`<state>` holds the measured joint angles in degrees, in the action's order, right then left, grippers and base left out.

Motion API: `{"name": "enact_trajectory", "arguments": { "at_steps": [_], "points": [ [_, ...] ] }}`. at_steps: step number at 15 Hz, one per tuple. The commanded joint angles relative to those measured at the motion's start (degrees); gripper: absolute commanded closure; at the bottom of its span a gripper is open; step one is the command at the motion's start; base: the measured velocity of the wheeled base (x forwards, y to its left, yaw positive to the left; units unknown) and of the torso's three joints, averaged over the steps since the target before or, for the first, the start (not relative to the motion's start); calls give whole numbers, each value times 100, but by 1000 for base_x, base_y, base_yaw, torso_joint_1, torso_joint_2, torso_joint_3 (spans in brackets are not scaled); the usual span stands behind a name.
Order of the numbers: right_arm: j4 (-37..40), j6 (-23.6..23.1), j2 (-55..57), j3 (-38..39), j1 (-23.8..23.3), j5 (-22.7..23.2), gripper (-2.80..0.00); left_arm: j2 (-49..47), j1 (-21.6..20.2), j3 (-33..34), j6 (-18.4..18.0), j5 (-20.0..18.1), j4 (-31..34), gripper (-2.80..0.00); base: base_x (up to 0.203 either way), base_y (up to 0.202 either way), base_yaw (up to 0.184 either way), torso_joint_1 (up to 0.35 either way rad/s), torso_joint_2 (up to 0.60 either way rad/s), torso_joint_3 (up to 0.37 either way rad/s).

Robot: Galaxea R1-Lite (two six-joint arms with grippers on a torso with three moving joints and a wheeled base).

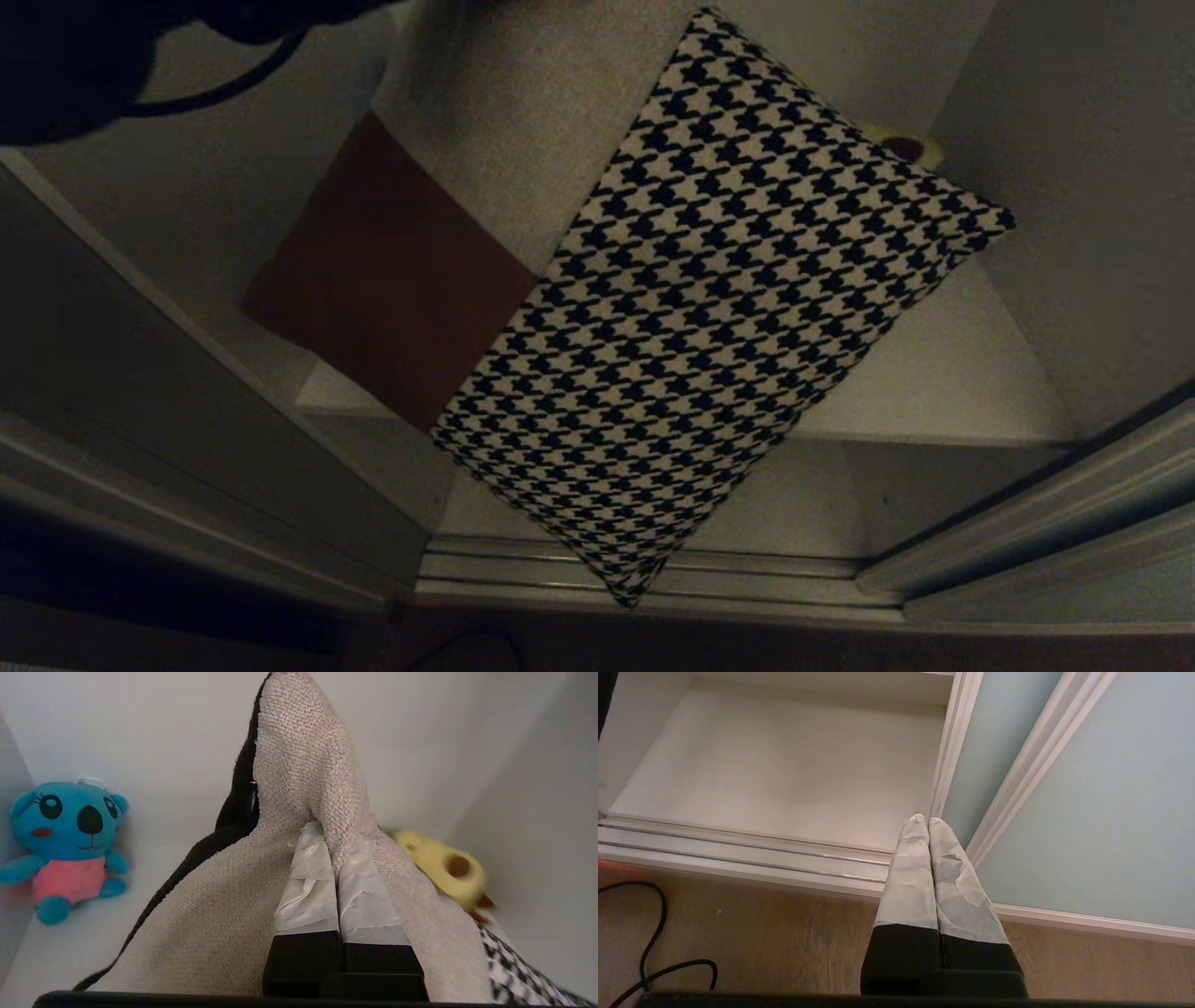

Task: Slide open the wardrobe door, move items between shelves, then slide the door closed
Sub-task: Place the pillow on the higher shelf

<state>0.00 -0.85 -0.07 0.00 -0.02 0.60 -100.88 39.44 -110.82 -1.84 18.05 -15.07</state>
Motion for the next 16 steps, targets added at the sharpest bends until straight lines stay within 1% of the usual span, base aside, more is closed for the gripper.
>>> {"name": "enact_trajectory", "arguments": {
  "at_steps": [1,3,6,8,9,10,12,13,15,16],
  "points": [
    [0,-3,-1,18,-4,2,0,-540,-321,-1,6,64,-384,0,0,0,0,0,0,0],
    [0,-3,-1,18,2,2,0,-821,-656,-2,39,58,-494,0,0,0,0,0,0,0],
    [0,-3,-1,26,2,2,0,-1235,-1038,-5,47,16,-584,0,0,0,0,0,0,0],
    [0,-3,-1,18,2,2,0,-1373,-1265,-40,58,-67,-613,0,0,0,0,0,0,0],
    [0,-3,-1,18,-3,2,0,-1407,-1379,-45,63,-173,-641,0,0,0,0,0,0,0],
    [0,-3,-1,18,2,2,0,-1463,-1447,-44,114,-264,-662,0,0,0,0,0,0,0],
    [0,-1,-1,18,-5,2,0,-1514,-1501,-44,157,-281,-688,0,0,0,0,0,0,0],
    [0,-3,-1,18,2,2,0,-1495,-1506,-44,157,-276,-695,-280,0,0,0,0,0,0],
    [0,-3,-1,23,2,2,0,-1388,-1527,-53,166,-311,-683,-280,0,0,0,0,0,0],
    [0,-3,-1,18,2,2,0,-1365,-1527,-45,175,-400,-681,-280,0,0,0,0,0,0]
  ]
}}
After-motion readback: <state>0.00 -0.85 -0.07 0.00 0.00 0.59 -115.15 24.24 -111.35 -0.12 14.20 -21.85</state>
